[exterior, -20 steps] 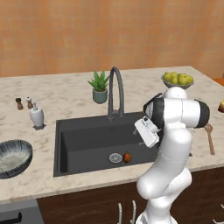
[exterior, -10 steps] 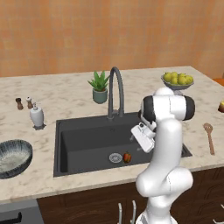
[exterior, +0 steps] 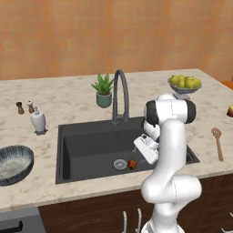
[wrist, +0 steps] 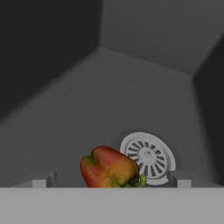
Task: Pick the bell pepper from the sink and place it in the bowl. Then pick the bowl and place it in the microwave. Then close the microwave door and press the start button.
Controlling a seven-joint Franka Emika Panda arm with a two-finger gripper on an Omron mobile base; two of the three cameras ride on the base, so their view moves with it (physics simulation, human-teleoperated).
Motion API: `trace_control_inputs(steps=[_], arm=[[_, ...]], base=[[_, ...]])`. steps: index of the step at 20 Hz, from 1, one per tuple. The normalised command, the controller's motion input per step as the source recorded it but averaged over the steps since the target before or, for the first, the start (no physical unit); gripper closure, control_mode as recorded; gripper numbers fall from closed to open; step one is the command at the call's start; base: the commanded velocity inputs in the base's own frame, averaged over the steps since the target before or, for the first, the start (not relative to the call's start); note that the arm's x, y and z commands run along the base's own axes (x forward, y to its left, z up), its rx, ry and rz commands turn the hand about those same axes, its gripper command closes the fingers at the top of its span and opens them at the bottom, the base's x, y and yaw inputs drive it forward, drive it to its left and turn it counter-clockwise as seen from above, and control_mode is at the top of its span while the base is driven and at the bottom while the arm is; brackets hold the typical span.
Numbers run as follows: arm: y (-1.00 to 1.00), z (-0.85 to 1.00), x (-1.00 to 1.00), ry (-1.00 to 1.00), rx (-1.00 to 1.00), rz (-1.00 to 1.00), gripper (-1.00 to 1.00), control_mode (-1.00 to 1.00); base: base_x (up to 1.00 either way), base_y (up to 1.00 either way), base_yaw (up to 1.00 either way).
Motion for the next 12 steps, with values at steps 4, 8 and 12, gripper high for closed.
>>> trace_control_inputs(steps=[4, 8, 12], arm=[[0.14, -0.38, 0.18, 0.00, 0.00, 0.01, -1.00, -1.00], [0.13, -0.34, 0.09, 0.00, 0.00, 0.04, -1.00, -1.00], [0.24, -0.22, -0.08, 0.00, 0.05, 0.15, -1.00, -1.00]], base=[[0.00, 0.00, 0.00], [0.00, 0.00, 0.00], [0.00, 0.00, 0.00]])
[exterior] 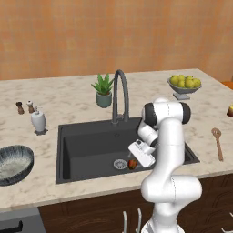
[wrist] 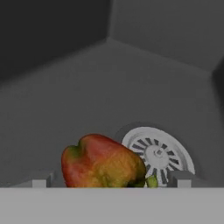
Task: Pick the bell pepper from the sink and place it in the bowl. Then pick the bowl and place it in the microwave. Then close the microwave door and press the start button.
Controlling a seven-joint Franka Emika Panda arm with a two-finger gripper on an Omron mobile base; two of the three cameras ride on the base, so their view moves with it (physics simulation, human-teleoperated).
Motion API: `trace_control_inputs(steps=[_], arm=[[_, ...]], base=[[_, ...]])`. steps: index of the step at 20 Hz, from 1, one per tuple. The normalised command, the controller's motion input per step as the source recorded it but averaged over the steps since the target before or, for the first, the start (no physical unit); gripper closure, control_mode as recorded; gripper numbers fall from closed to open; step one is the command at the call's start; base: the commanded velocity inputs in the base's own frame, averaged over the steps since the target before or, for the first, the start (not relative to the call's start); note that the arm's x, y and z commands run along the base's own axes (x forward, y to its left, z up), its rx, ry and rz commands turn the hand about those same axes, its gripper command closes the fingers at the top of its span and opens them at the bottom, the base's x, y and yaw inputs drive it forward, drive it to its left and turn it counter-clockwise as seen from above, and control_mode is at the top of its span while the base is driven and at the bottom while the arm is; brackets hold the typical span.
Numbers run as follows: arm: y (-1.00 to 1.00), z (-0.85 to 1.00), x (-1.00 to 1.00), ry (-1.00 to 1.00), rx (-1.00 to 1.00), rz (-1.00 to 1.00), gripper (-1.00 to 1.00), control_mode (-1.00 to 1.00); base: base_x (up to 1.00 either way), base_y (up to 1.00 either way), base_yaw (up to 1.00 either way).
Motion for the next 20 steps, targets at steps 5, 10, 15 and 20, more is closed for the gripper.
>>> trace_control_inputs(steps=[5, 10, 15, 20], arm=[[0.23, -0.28, 0.00, 0.00, 0.01, 0.16, -1.00, -1.00], [0.25, -0.27, -0.01, 0.00, 0.00, 0.13, 1.00, -1.00], [0.02, -0.09, -0.19, 0.00, 0.03, 0.12, 1.00, -1.00], [-0.09, 0.22, -0.42, -0.08, 0.00, 0.06, 1.00, -1.00]], base=[[0.00, 0.00, 0.00], [0.00, 0.00, 0.00], [0.00, 0.00, 0.00], [0.00, 0.00, 0.00]])
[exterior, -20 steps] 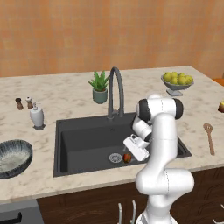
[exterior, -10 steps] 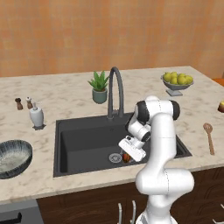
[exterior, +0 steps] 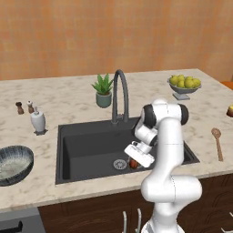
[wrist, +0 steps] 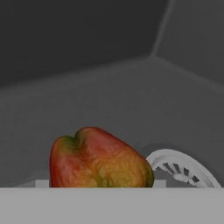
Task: Pick the bell pepper from the sink and place it in the bowl. Then pick the bowl and place it in the microwave. Then close the microwave door and press the start button.
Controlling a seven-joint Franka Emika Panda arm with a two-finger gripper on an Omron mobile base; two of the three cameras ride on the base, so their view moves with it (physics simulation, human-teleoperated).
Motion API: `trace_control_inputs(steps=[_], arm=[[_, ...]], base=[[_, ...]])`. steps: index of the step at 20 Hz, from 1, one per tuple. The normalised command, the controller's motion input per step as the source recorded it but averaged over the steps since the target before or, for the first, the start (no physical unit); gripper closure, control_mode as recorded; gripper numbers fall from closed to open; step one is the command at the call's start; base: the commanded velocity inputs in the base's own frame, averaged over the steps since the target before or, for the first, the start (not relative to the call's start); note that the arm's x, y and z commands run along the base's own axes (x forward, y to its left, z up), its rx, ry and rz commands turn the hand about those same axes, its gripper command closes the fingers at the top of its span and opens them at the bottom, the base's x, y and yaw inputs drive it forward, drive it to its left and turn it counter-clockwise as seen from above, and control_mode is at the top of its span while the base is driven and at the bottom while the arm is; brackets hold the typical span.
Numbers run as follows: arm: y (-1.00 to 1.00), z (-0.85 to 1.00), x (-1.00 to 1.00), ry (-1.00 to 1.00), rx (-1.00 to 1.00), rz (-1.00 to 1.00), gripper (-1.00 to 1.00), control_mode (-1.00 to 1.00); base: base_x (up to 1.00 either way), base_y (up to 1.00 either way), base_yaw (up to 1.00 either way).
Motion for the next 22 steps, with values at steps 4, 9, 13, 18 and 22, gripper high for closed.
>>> trace_control_inputs(steps=[4, 9, 13, 18, 22], arm=[[-0.23, 0.99, -0.25, -0.25, 0.00, 0.00, 1.00, -1.00], [-0.19, 1.00, -0.09, -0.16, 0.00, 0.00, 1.00, -1.00], [-0.42, 1.00, -0.64, -0.12, 0.00, 0.00, 1.00, -1.00], [-0.17, 1.00, -0.91, -0.25, 0.00, 0.00, 1.00, -1.00], [0.36, 0.98, -0.63, -0.21, -0.05, 0.00, 1.00, -1.00]], base=[[0.00, 0.00, 0.00], [0.00, 0.00, 0.00], [0.00, 0.00, 0.00], [0.00, 0.00, 0.00], [0.00, 0.00, 0.00]])
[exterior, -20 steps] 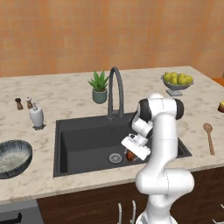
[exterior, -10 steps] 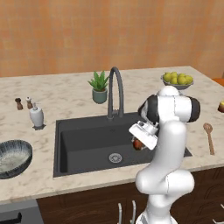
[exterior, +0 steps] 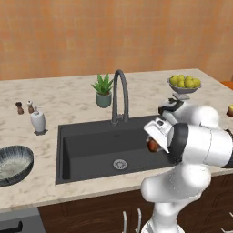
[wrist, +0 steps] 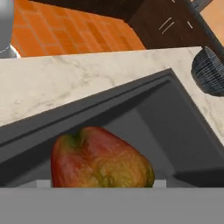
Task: Pick the bell pepper from the sink and place it in the bowl. Then pick the bowl and place it in the microwave. Then close the microwave door and press the start button.
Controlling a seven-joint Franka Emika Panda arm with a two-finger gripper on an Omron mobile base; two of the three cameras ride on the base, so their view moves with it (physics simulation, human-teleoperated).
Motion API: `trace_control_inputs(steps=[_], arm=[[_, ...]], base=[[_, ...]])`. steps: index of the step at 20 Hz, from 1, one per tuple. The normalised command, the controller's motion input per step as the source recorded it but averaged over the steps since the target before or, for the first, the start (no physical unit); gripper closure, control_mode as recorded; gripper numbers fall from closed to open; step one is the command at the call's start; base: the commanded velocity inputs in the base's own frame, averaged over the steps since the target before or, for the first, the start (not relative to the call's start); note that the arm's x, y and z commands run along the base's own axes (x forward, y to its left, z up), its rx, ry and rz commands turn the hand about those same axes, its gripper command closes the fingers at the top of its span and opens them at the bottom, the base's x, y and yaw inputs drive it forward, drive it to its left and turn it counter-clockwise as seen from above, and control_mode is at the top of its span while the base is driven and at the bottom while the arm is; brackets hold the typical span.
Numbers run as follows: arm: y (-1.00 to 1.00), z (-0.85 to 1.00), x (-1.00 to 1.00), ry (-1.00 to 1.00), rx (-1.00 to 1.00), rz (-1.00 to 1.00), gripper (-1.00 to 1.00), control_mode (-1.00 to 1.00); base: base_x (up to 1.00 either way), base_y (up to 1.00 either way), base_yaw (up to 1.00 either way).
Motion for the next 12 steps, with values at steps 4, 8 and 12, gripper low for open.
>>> trace_control_inputs(steps=[4, 8, 12], arm=[[0.99, 0.86, -0.18, -0.22, -0.10, -0.03, 1.00, -1.00], [0.98, 1.00, -0.26, -0.06, -0.09, 0.00, 1.00, -1.00], [1.00, 0.93, -0.10, -0.02, -0.19, 0.04, 1.00, -1.00]], base=[[0.00, 0.00, 0.00], [0.00, 0.00, 0.00], [0.00, 0.00, 0.00]])
